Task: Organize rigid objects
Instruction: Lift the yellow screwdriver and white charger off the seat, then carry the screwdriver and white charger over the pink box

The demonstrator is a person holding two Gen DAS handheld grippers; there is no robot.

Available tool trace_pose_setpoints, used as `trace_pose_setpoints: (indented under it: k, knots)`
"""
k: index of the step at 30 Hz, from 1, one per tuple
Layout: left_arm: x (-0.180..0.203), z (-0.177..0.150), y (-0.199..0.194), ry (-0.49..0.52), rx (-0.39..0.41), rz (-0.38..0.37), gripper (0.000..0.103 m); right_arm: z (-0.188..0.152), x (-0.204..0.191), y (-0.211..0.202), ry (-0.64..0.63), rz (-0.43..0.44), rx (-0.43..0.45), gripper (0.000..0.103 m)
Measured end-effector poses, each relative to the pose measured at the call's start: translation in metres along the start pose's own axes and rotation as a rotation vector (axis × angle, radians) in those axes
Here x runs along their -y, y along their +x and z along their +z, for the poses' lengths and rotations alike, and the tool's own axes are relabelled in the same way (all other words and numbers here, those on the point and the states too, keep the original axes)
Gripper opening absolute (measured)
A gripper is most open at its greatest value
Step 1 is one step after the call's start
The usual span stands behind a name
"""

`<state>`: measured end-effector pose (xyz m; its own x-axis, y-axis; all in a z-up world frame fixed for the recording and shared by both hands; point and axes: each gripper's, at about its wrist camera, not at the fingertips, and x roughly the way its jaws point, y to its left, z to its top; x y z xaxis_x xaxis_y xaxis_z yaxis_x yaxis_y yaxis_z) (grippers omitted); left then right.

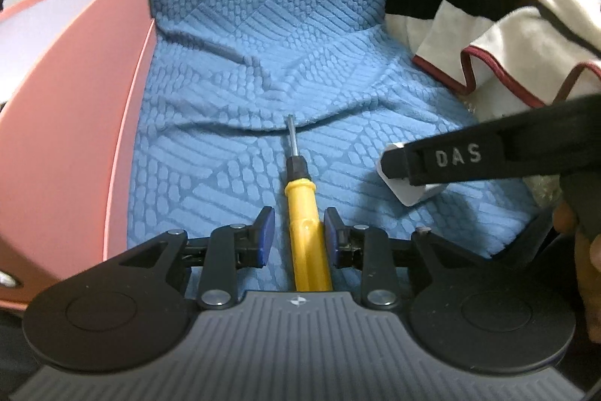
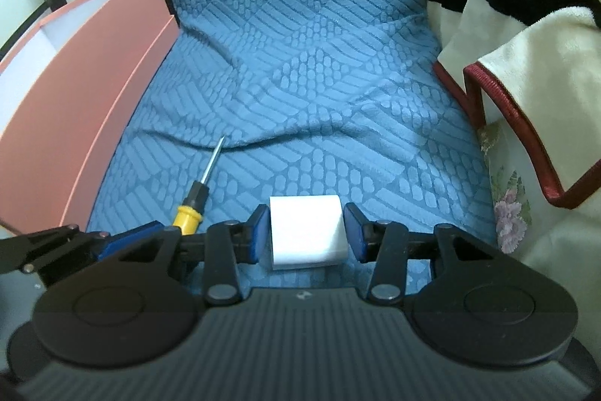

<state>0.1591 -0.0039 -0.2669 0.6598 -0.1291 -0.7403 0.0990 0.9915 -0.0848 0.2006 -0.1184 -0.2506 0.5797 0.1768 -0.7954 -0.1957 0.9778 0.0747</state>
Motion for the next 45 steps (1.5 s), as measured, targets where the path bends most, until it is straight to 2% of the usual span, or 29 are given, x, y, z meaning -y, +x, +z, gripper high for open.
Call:
trace_pose_setpoints:
  k: [6, 8, 10, 16, 24, 30, 38, 45]
  knots:
    - [0.006, 0.002, 0.007, 0.040, 0.030, 0.015, 0.032, 0.002, 0.003, 0.004, 0.025, 0.011, 0.016, 0.048]
    - [0.007, 0.002, 0.009, 0.053, 0.038, 0.025, 0.025, 0.003, 0.004, 0.004, 0.032, 0.016, 0.017, 0.048]
    - [0.006, 0.003, 0.010, 0.040, 0.039, 0.031, 0.020, 0.003, 0.004, 0.005, 0.034, 0.016, 0.018, 0.047]
    - [-0.001, 0.004, 0.006, 0.004, 0.022, 0.042, 0.020, 0.001, 0.002, 0.002, 0.039, 0.020, 0.016, 0.047]
    - [-0.013, 0.006, -0.017, -0.058, 0.005, 0.030, 0.020, -0.005, 0.001, -0.014, 0.061, 0.026, 0.004, 0.047]
    - [-0.025, 0.004, -0.043, -0.183, -0.007, -0.012, 0.020, -0.012, -0.001, -0.027, 0.077, 0.032, -0.034, 0.047]
    - [-0.029, 0.018, -0.072, -0.193, 0.007, -0.026, 0.020, -0.006, -0.014, -0.051, 0.064, 0.040, -0.032, 0.046]
    - [-0.043, 0.041, -0.099, -0.199, 0.033, -0.032, 0.020, 0.018, -0.032, -0.073, 0.044, 0.054, 0.014, 0.046]
